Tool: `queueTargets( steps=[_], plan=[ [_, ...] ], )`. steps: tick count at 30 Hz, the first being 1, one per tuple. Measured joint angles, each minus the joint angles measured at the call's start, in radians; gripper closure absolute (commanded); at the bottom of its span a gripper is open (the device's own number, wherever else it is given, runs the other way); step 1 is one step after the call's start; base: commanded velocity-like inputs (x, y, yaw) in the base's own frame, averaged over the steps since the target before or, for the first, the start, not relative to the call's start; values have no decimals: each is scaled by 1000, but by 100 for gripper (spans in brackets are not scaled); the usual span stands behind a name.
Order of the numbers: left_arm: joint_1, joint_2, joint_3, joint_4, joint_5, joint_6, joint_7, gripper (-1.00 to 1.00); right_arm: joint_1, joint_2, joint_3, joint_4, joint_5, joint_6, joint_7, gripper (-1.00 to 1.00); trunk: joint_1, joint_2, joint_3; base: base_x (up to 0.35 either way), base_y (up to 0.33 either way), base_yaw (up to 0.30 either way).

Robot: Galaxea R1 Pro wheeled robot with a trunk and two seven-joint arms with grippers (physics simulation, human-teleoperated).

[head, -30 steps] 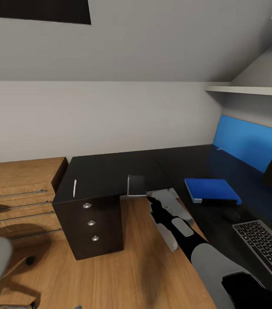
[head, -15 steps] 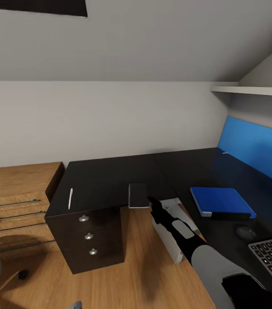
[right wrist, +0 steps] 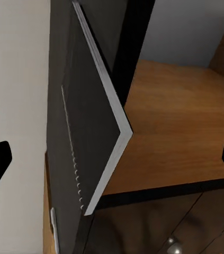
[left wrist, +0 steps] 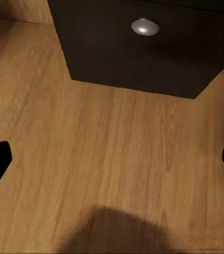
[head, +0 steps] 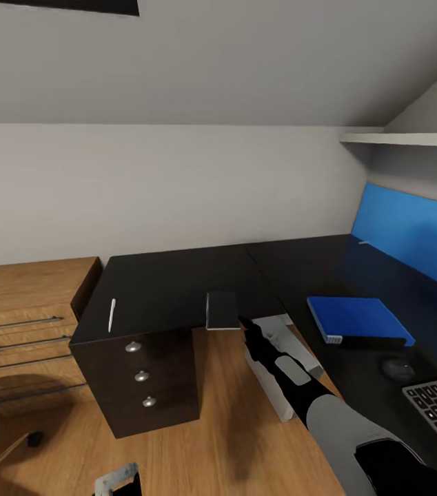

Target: In the bedroom, organize the workspace by keeping the computer under the desk, ensuring the monitor is on the desk, placing the keyboard on the desk next to the monitor, placing the mouse on the desk next to the keyboard, moving the folder from the swivel chair onto the desk next to the mouse, stacking the notebook on top of the folder with the pen on top of the notebook, and positioning the swivel chair next to the desk.

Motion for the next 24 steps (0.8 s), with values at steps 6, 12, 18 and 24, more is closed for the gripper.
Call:
queueTargets(
  steps=[6,12,18,24],
  plan=[
    [24,74,2,-123,93,233,-262,-100,0,2,4,0,2,-23,1,-100,23,-42,-19,0,0,0],
    [29,90,1,-138,107,259,-310,-100,0,3,5,0,2,-24,2,-100,46,-84,-38,0,0,0],
    [29,91,1,-133,108,259,-312,-100,0,16,5,0,2,-25,3,-100,54,-98,-44,0,0,0],
    [29,92,4,-94,107,259,-313,-100,0,22,8,0,3,-25,3,-100,54,-98,-44,0,0,0]
  ],
)
